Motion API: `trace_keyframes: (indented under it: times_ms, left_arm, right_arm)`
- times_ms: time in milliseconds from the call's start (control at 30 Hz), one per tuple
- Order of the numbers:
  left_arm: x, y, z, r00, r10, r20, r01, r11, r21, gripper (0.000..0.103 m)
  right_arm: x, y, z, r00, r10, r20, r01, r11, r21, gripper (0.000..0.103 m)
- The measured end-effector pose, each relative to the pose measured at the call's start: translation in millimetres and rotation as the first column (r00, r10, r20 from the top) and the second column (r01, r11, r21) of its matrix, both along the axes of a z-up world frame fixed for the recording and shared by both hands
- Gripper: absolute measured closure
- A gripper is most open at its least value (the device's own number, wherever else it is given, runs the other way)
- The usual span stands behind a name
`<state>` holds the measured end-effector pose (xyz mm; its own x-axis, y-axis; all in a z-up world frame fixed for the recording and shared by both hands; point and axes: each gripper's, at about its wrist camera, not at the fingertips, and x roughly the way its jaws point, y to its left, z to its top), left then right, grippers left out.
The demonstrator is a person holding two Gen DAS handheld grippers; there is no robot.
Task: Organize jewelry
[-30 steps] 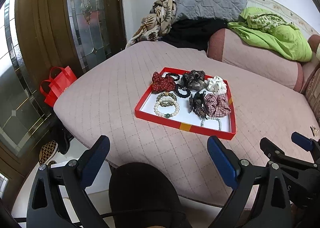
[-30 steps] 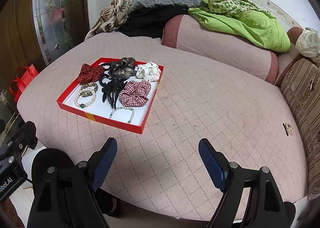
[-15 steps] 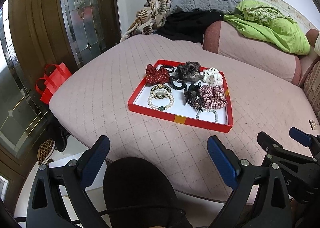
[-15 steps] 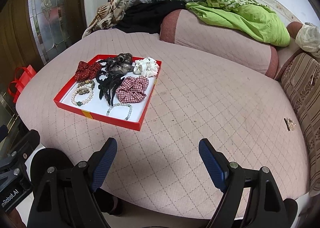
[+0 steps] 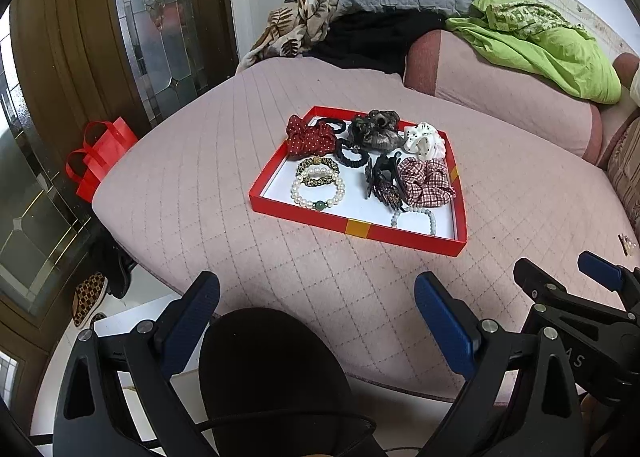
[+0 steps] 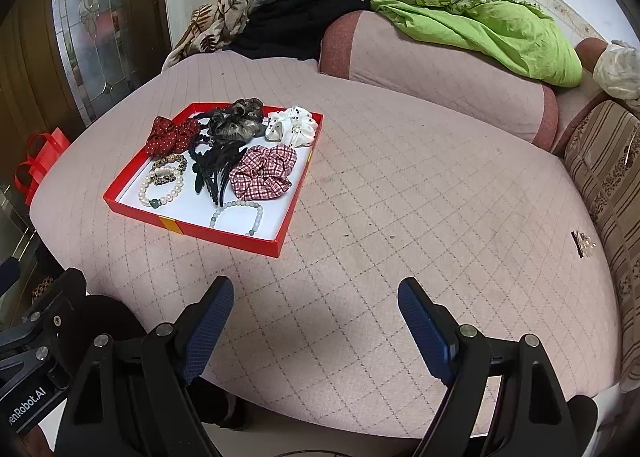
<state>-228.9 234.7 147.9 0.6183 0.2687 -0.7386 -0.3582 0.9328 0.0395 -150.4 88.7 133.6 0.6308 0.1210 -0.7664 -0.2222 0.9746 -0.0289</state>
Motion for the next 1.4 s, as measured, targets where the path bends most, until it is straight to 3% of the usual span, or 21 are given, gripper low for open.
trace_keyframes:
  times_ms: [1067,1400]
  left_arm:
    - [10.5,2.6,-19.4,0.998,-0.003,-0.065,0.001,1.0,-0.031,0.006]
    - [15.8,0.6,-15.1,0.999,0.008,-0.05,-0.008,1.0,0.011,0.006]
  right_arm:
    - [10.8,2.4,-22.6,0.997,0.012,-0.073,-0.013,1.0,-0.013,0.015]
    - [14.1,1.0,-27.6,0.996,0.019,-0.09,-0.02,1.0,-0.003,0.015]
